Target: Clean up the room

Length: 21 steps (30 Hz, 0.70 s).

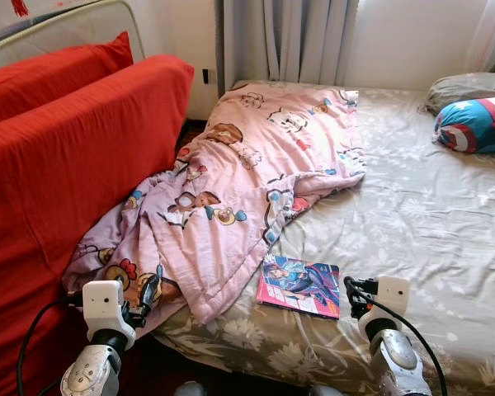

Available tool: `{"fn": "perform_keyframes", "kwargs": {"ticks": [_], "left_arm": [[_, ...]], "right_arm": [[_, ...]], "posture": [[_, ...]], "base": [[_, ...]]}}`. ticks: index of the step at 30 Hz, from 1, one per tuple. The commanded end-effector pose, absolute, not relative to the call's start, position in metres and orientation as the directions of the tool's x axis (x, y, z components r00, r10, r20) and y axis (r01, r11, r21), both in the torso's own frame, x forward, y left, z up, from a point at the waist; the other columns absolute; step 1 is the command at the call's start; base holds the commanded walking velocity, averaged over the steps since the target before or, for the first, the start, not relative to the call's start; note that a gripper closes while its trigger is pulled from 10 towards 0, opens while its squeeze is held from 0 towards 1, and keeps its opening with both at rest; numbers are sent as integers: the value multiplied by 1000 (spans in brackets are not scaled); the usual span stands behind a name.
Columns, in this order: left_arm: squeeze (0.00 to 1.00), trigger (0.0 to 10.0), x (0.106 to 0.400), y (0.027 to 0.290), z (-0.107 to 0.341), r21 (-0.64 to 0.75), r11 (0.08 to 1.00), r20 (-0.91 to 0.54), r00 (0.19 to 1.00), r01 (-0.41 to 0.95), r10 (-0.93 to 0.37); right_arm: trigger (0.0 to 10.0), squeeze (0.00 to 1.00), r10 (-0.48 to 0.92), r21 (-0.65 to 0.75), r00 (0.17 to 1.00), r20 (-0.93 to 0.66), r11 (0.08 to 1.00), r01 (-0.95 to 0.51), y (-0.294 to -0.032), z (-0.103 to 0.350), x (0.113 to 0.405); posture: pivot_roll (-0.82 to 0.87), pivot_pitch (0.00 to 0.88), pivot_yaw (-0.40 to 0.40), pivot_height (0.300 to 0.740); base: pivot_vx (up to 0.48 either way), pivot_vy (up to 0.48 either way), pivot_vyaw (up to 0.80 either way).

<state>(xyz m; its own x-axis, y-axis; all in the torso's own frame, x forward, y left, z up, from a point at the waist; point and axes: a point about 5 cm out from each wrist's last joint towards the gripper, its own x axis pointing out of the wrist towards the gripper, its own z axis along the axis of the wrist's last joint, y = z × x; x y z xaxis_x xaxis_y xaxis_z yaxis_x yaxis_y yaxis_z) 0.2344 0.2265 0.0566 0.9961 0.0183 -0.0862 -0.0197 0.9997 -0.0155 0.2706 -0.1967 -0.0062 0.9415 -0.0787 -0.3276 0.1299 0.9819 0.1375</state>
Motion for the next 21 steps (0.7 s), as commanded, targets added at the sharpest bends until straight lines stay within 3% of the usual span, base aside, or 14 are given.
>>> {"fn": "perform_keyframes", "kwargs": {"ticks": [1,12,21], "left_arm": [[0,10000,234,228,59,-13,1000,-84,996,-22,21],[0,10000,234,229,59,-8,999,-86,996,-32,32],[0,10000,232,230,60,-1,999,-83,996,-37,36]], "right_arm": [[10000,0,-72,141,946,-316,982,122,-194,-2,277],[10000,0,-63,140,946,-318,984,112,-192,-2,277],[10000,0,-76,144,947,-313,981,127,-195,0,279]], "posture": [[94,57,-8,652],[93,52,-11,652],[102,82,-11,652]], "base": [[289,0,0],[285,0,0],[0,0,0]]}}
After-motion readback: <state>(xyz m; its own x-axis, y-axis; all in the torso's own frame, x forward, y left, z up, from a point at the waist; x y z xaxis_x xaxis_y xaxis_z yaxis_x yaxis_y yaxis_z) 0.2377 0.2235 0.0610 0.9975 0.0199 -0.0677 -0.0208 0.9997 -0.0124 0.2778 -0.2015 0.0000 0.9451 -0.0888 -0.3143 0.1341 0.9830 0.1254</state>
